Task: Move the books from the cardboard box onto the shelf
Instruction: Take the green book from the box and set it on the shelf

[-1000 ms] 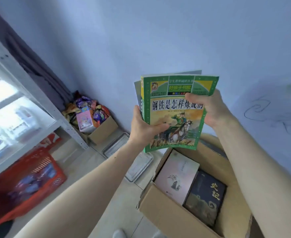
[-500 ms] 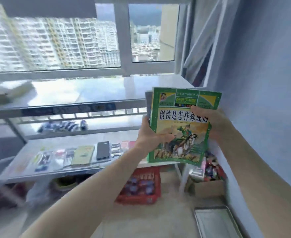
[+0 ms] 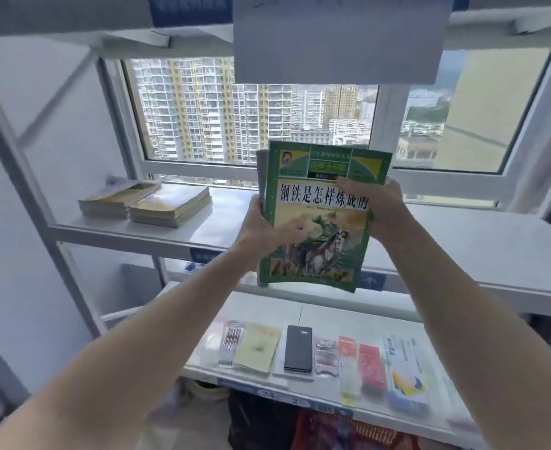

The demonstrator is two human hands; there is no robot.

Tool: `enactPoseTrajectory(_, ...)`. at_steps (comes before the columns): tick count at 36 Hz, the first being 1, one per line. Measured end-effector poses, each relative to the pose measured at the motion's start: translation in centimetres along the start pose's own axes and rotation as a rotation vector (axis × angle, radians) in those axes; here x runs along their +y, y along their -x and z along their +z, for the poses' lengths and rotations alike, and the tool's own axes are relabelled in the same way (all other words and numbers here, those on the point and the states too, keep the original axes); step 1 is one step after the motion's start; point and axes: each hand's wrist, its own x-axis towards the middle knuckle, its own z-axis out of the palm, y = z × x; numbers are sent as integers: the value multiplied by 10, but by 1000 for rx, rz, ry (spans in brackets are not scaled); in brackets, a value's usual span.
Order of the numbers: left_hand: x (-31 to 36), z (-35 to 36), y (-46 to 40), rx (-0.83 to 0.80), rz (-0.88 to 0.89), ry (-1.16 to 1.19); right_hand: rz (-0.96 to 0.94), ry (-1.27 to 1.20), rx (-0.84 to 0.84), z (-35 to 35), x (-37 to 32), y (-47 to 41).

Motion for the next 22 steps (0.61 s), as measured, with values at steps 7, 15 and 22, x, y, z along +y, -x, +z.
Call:
enactPoseTrajectory(7, -26, -63, -92, 102, 28, 18, 19, 17, -132, 70, 30, -107)
enactPoseTrajectory(15, -78, -113, -167, 120, 9, 11, 83, 24, -162, 124, 78, -182)
enactPoseTrajectory(22, -112, -141, -212, 72, 7, 18, 84, 41, -77, 147, 114, -223)
